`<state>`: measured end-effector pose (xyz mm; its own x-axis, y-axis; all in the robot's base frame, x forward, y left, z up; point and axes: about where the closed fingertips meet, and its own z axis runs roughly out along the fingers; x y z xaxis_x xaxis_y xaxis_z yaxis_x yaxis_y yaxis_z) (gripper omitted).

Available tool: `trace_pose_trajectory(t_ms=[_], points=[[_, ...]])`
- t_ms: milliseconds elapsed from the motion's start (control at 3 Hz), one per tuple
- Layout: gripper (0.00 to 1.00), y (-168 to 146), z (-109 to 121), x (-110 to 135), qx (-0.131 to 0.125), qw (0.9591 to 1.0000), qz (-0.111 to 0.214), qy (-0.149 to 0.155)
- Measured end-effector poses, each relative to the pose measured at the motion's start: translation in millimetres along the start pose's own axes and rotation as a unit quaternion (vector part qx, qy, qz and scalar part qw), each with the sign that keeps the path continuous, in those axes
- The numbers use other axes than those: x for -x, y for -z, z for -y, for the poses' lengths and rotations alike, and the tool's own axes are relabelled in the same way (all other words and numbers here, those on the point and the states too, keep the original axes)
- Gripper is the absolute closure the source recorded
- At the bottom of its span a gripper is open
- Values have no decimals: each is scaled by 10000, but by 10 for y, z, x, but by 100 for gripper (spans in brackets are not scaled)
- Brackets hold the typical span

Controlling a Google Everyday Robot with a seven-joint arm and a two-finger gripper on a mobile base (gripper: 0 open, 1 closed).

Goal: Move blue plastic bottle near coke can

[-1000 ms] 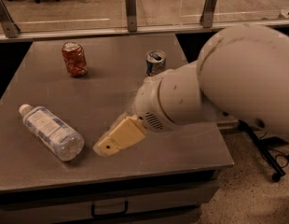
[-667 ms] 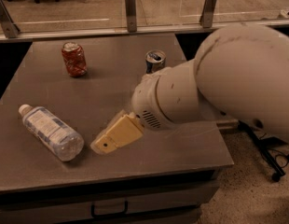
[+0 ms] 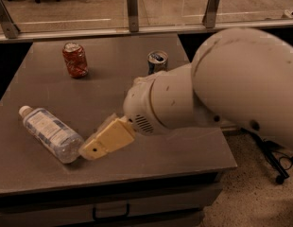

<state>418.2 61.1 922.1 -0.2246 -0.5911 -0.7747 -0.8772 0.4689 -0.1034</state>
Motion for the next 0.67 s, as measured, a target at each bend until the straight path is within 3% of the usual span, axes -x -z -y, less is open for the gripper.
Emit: trace_pose_trajectory(t_ms=[333, 667], points=[[0, -296, -399, 205, 400, 9981, 471, 35], [0, -554, -695, 308, 667, 9952, 717, 50]])
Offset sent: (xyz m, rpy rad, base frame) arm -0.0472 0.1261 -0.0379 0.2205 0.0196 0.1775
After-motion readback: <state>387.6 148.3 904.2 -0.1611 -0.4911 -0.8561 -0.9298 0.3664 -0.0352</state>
